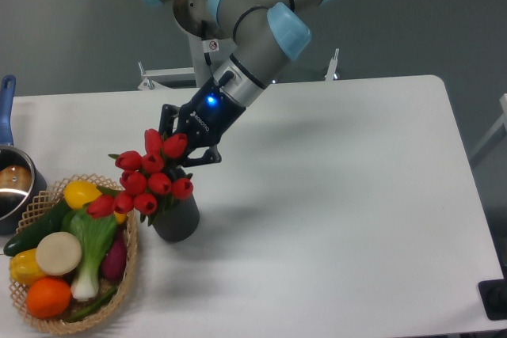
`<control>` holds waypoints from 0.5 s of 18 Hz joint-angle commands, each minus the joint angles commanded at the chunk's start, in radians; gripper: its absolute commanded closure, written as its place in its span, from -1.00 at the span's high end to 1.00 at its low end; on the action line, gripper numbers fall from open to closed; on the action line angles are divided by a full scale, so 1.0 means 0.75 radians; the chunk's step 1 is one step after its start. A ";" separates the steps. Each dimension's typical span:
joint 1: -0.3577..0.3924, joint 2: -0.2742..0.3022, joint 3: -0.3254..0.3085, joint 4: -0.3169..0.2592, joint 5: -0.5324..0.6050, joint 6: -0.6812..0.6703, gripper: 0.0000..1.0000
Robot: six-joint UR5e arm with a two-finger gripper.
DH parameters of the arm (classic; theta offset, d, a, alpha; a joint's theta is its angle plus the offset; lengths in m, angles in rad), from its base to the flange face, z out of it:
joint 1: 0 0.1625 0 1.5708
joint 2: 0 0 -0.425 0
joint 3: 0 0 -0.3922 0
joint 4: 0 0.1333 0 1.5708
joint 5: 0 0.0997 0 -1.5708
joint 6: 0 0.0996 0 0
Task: Pick up the flowers from the vase
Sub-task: 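Lower the gripper around the tulip stems and close it, then lift the gripped tulips up and out of the black vase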
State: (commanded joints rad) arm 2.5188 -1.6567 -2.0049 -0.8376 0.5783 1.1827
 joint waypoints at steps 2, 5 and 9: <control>0.004 0.010 0.002 0.000 -0.010 -0.053 -1.00; 0.008 0.022 0.014 0.000 -0.014 -0.084 -1.00; 0.018 0.045 0.027 0.000 -0.035 -0.174 -1.00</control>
State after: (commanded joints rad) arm 2.5326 -1.6230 -1.9850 -0.8376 0.5523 1.0524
